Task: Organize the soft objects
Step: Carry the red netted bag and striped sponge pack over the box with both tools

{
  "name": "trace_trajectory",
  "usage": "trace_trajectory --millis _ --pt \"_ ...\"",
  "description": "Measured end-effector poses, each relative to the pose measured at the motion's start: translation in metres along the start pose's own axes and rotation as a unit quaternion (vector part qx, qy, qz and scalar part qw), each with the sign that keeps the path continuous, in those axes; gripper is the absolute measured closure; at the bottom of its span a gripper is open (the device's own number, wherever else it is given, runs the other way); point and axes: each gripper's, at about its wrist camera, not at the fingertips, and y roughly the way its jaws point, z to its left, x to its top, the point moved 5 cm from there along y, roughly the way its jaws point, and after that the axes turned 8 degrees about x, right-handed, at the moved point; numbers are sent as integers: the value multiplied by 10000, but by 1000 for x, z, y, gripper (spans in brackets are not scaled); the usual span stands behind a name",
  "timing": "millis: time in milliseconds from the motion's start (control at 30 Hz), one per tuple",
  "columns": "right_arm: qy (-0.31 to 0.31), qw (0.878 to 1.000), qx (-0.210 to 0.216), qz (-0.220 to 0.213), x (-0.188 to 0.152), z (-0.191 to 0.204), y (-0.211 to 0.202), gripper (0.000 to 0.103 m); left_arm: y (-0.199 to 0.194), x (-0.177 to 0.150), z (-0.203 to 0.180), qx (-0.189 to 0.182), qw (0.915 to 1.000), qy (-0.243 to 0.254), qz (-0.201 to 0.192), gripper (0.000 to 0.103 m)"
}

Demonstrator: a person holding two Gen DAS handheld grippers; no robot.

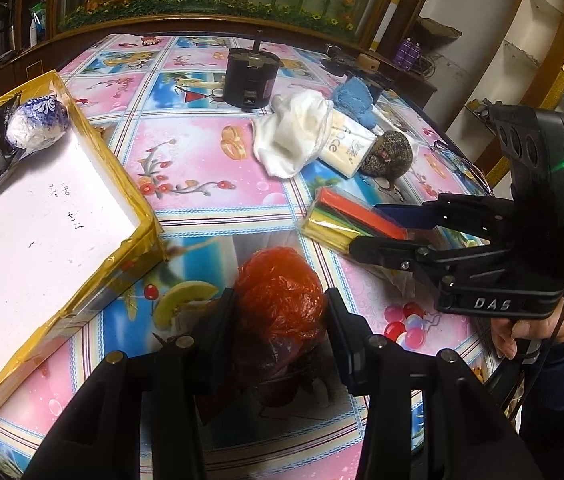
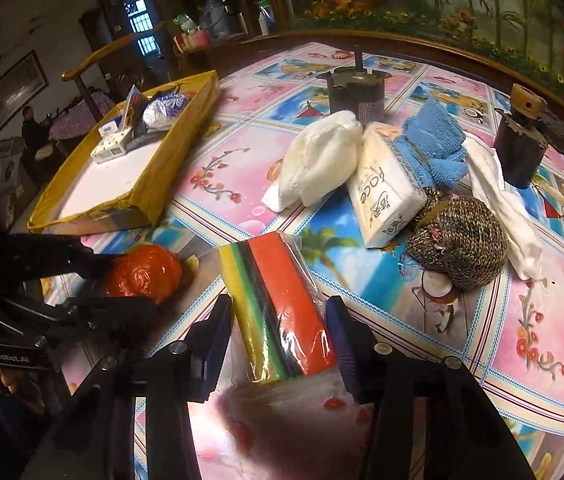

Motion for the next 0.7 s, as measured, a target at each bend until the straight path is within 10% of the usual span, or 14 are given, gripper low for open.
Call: trace_trajectory --millis 700 --pt "-213 9984 -518 -82 -8 9 -7 57 -5 0 -4 -5 9999 96 -100 61"
